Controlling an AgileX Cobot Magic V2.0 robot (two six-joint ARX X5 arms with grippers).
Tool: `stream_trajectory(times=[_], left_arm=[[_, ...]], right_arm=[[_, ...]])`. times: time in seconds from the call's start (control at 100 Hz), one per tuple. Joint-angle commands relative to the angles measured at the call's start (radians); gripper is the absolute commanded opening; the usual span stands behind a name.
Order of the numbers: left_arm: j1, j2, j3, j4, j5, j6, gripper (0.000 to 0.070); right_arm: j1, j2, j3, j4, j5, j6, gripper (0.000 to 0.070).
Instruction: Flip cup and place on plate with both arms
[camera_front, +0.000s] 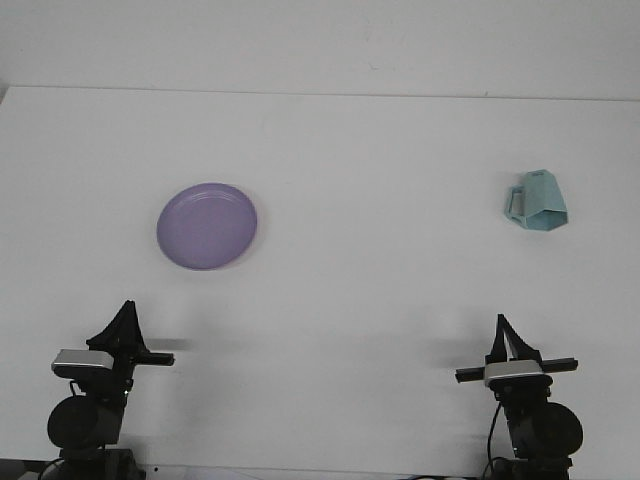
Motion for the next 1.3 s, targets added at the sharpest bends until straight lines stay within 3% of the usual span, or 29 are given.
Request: stream_trajectory(times=[0.0,0.39,0.56,0.87,0.93,1.1,1.29], left_arm=[[0.002,-0.001,-0.02,0.01,-0.003,-0.002,0.0014],[0.002,-0.001,-0.02,0.01,-0.003,-0.002,0.0014],[0.002,-0.001,-0.02,0.01,-0.003,-0.002,0.0014],[0.002,-0.001,-0.02,0.01,-0.002,-0.002,0.0014],[0.002,-0.001,-0.02,0.01,-0.003,-0.002,0.0014],[0.002,-0.001,-0.02,0.006,-0.003,-0.002,0.0013],[0.002,-0.001,-0.02,0.006,-0.002,-0.008,0.0013]], right_arm=[[-0.002,0.0,-0.003,0.01,0.0,0.003,0.0006],[-0.002,0.0,-0.003,0.01,0.0,0.003,0.0006],[-0.002,0.0,-0.003,0.043,0.003,-0.12,0.0006],[-0.002,0.0,-0.003,0.114,0.002,-0.117,0.0006],[-0.002,0.0,-0.003,0.122,-0.004,-0.083,0.0006],[0.003,0.0,-0.003,0.105,-0.029,0.146,0.0006],[0.003,0.0,-0.003,0.109,-0.027,0.262,0.0006]])
